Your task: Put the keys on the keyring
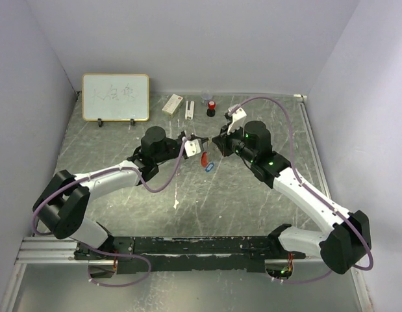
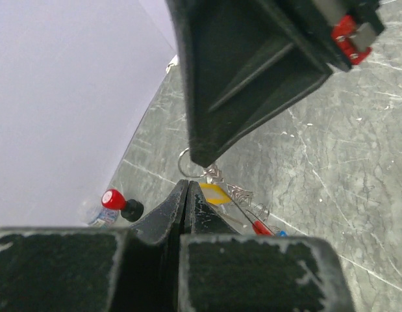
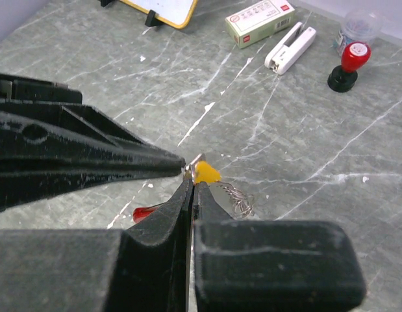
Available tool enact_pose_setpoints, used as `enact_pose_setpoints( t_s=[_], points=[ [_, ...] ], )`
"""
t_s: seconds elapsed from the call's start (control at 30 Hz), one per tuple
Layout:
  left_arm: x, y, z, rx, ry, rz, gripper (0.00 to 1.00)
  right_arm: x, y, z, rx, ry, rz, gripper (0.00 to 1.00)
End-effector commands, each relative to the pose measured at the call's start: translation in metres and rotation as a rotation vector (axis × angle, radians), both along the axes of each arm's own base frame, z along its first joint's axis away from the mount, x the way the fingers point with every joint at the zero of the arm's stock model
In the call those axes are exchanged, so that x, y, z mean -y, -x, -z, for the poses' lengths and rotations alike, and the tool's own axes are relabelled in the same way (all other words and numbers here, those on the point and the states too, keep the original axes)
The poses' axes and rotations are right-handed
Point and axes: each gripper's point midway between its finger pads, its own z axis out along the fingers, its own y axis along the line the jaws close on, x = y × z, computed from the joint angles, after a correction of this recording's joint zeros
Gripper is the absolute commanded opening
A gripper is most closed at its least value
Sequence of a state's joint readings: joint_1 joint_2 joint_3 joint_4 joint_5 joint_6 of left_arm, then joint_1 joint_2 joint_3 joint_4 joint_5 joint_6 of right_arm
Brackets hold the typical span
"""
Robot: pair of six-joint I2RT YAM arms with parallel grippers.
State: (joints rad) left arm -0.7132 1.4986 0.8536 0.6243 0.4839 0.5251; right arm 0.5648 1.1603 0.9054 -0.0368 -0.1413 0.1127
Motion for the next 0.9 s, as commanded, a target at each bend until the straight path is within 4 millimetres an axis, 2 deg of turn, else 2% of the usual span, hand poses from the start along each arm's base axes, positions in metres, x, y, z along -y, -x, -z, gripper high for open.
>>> enact_pose_setpoints(
  t_s=[0.0,0.43,0.87],
  points=[
    [0.0105,0.0063,-0.0140,0.116,-0.006,0.037,0.07,0.0005,-0.0077,-0.0183,0.023,-0.032,0.039,0.00],
    [0.0104,0.0060,-0.0208,0.170,-0.015,0.006,0.07,0.0054,-0.0115,-0.0172,-0.004,-0.024,0.080,0.00],
    [0.0153,0.0050,-0.0193,0.186,-0.023,-0.002,0.07,0.0036,-0.0093,-0.0145,-0.015,-0.023,0.068,0.00]
  ],
)
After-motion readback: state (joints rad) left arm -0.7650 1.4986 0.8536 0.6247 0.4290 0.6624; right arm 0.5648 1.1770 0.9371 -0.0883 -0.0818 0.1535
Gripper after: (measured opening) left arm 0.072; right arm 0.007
